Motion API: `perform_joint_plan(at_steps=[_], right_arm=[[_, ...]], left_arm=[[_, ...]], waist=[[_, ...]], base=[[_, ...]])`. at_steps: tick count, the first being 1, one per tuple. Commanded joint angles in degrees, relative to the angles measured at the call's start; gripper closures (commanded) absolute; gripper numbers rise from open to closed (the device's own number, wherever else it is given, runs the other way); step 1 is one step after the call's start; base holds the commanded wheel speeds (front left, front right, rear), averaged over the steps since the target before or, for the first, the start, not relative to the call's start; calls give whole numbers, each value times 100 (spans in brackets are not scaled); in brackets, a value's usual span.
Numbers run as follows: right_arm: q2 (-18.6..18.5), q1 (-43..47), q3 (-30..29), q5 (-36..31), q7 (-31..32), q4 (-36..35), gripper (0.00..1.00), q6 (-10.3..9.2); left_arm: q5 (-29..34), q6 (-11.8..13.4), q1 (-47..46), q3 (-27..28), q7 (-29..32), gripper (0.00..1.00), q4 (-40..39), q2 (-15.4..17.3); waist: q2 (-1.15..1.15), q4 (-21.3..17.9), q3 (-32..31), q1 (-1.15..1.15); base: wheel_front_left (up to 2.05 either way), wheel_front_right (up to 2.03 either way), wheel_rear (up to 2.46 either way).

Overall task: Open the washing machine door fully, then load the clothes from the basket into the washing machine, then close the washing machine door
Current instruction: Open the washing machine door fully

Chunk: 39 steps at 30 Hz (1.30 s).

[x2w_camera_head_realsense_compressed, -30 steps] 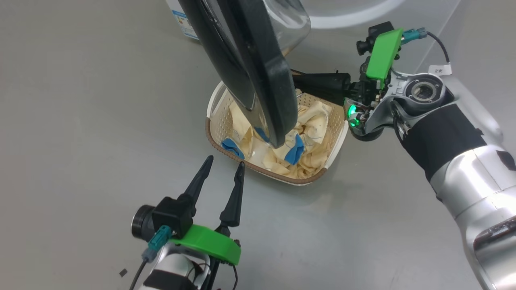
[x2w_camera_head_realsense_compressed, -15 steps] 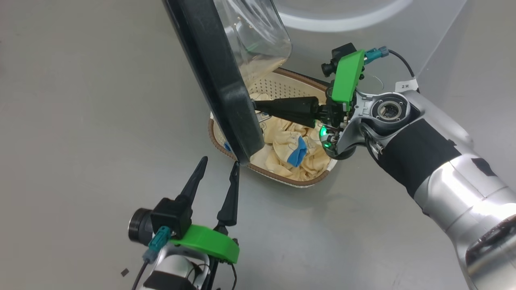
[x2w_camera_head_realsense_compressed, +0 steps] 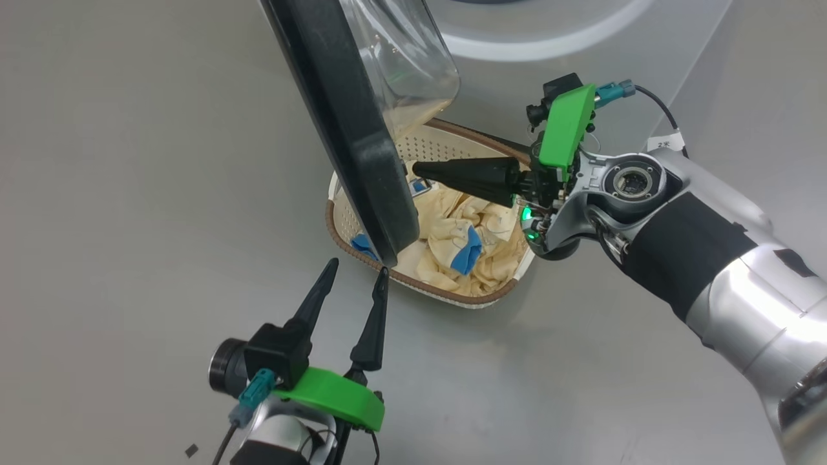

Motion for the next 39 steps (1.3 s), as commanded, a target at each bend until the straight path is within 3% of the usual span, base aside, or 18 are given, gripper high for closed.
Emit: perform_joint_plan(at_steps=[1,9,15,20,25,30,38,39], right_arm=[[-73,-135,43,124,-164,-258,100,-14],[-886,219,371,-65,-1015,-1137,100,-14],[-1530,649,380,-834,-2101,-1833,100,-14],[-2199,1242,483,-2091,-3529,-2444,100,-14],[-2707,1718,677,-3455,-4991,-2479,100,-14],[-2788,2241,280,-4613,-5340,-2278,100,-14],[-2136,3694,-1987,-6950,-5347,-2414,100,-14],[-1891,4085,-2495,-7399,-5348,-2541,100,-14]], left_arm=[[76,1,4,180,-63,0,-135,63],[300,-79,178,372,-63,0,3,64],[381,-181,312,563,-63,0,40,67],[413,-234,468,757,-63,0,53,74],[469,-255,646,959,-63,0,31,141],[498,-251,861,1161,-63,0,-15,198],[540,-250,1158,1404,-63,0,-116,272],[548,-251,1209,1450,-63,0,-137,284]], waist=[[0,-61,-89,0],[0,-355,-546,0],[0,-519,-866,0],[0,-712,-1124,0],[0,-937,-1327,0],[0,-1164,-1523,0],[0,-1497,-1767,0],[0,-1563,-1815,0]], base=[[0,0,0],[0,0,0],[0,0,0],[0,0,0],[0,0,0],[0,0,0],[0,0,0],[0,0,0]])
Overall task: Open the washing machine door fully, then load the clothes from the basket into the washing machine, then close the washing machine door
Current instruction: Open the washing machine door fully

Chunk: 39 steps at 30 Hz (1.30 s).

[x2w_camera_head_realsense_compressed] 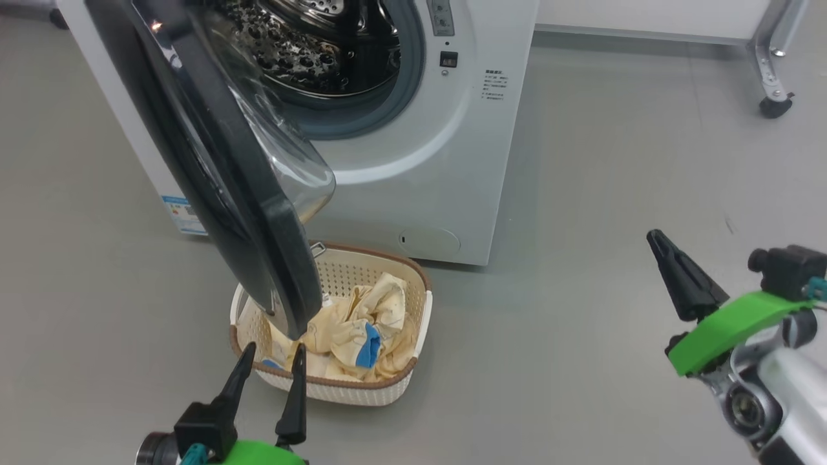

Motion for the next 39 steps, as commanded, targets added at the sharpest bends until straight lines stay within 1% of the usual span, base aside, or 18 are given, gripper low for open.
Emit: perform_joint_plan(at_steps=[1,4,9,15,18,19,20,21,22,29,39], right_arm=[[72,123,-271,-215,-53,-240,100,-14],[442,669,-813,-747,-54,-427,100,-14],[910,1295,-1341,-1426,-54,-692,100,-14],[1184,1684,-1714,-2183,-25,-857,100,-14],[1382,1822,-1909,-2488,-9,-873,100,-14],[1465,1856,-1992,-2555,-9,-873,91,-14],[1465,1856,-1992,-2555,-9,-873,91,-14],[1541,1885,-2057,-2631,-9,-880,3,-14],[1603,1915,-2073,-2678,42,-868,0,-14],[1795,1940,-2152,-2999,112,-908,0,-14],[1864,1912,-2247,-3090,143,-931,0,-14]], left_arm=[[48,-18,-102,266,-63,0,-215,82],[56,-33,-49,317,-63,0,-221,100],[69,-40,2,403,-63,0,-251,124],[92,-60,21,485,-63,0,-273,131],[111,-64,17,512,-63,0,-275,127],[113,-62,13,526,-63,0,-277,124],[113,-62,13,526,-63,0,-277,124],[117,-60,10,539,-63,0,-279,121],[120,-60,8,549,-63,0,-279,119],[147,-77,-15,595,-63,0,-266,98],[180,-104,-29,629,-63,0,-235,56]], waist=[[0,-81,-70,1],[0,-144,-132,1],[0,-244,-176,1],[0,-334,-192,1],[0,-360,-191,1],[0,-367,-188,1],[0,-367,-188,1],[0,-374,-183,1],[0,-380,-179,1],[0,-426,-135,1],[0,-448,-107,1]], base=[[0,0,0],[0,0,0],[0,0,0],[0,0,0],[0,0,0],[0,0,0],[0,0,0],[0,0,0],[0,0,0],[0,0,0],[0,0,0]])
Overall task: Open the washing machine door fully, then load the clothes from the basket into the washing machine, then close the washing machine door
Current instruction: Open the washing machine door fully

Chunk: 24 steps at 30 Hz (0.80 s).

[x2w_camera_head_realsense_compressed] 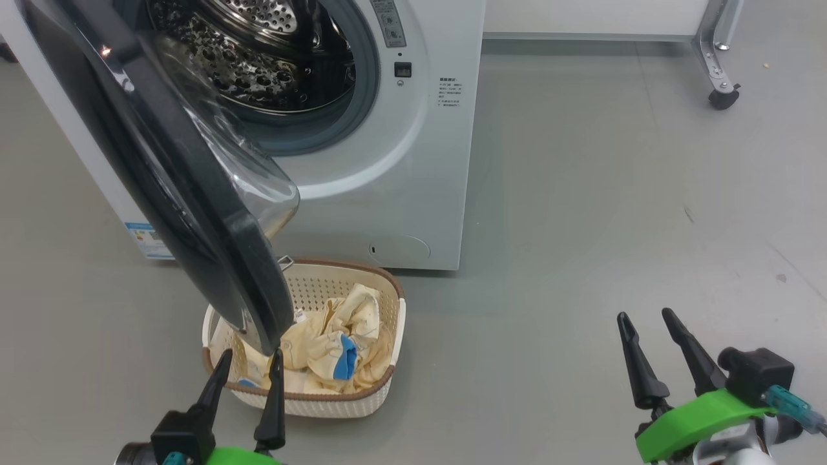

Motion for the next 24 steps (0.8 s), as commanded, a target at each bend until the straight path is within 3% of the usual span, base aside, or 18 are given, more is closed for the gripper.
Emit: perform_joint_plan(at_steps=[1,24], right_arm=[[-21,-161,52,-60,8,-216,0,-14],[-6,-217,77,-232,66,-227,0,-14]], left_arm=[[70,-8,-230,200,-63,0,-167,29],[173,-51,-214,276,-63,0,-189,-25]], waist=[[0,4,1,0],[0,-51,45,0]], base=[[0,0,0],[0,0,0]])
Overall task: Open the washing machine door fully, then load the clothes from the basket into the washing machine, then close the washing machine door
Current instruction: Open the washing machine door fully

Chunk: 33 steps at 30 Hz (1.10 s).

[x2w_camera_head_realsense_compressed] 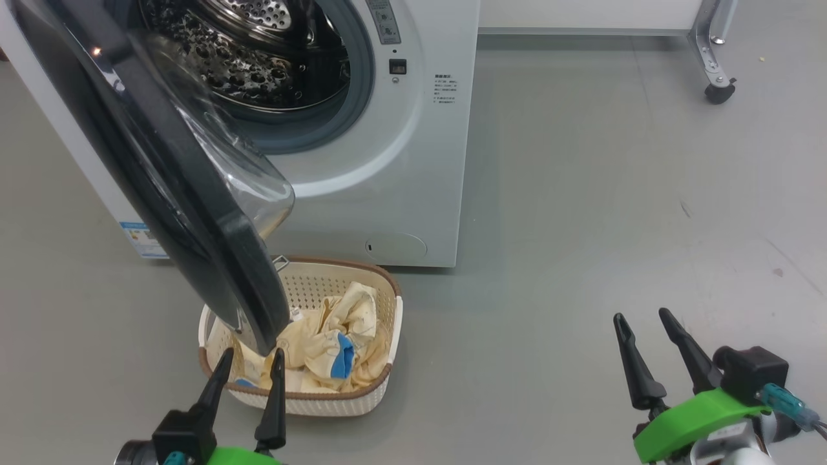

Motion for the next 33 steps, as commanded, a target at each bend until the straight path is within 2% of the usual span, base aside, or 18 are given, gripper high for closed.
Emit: perform_joint_plan(at_steps=[1,25,26,27,28,33], right_arm=[[-26,-218,77,-62,-37,-184,0,-14],[-14,-256,42,-102,-78,-142,0,-14],[-14,-258,42,-107,-81,-137,0,-14],[-13,-261,42,-112,-84,-131,0,-14],[-9,-269,41,-117,-89,-118,0,-14],[3,-281,48,-124,-103,-88,0,-14]], left_arm=[[33,-4,-209,228,-63,0,-191,5],[84,-59,-224,311,-63,0,-180,-33],[82,-66,-223,310,-63,11,-175,-35],[82,-72,-226,309,-63,62,-171,-36],[84,-85,-235,308,-63,100,-169,-38],[65,-114,-234,305,-63,100,-199,-50]], waist=[[0,-1,0,0],[0,-9,43,0],[0,-9,45,0],[0,-8,47,0],[0,-6,48,0],[0,-1,45,0]], base=[[0,0,0],[0,0,0],[0,0,0],[0,0,0],[0,0,0],[0,0,0]])
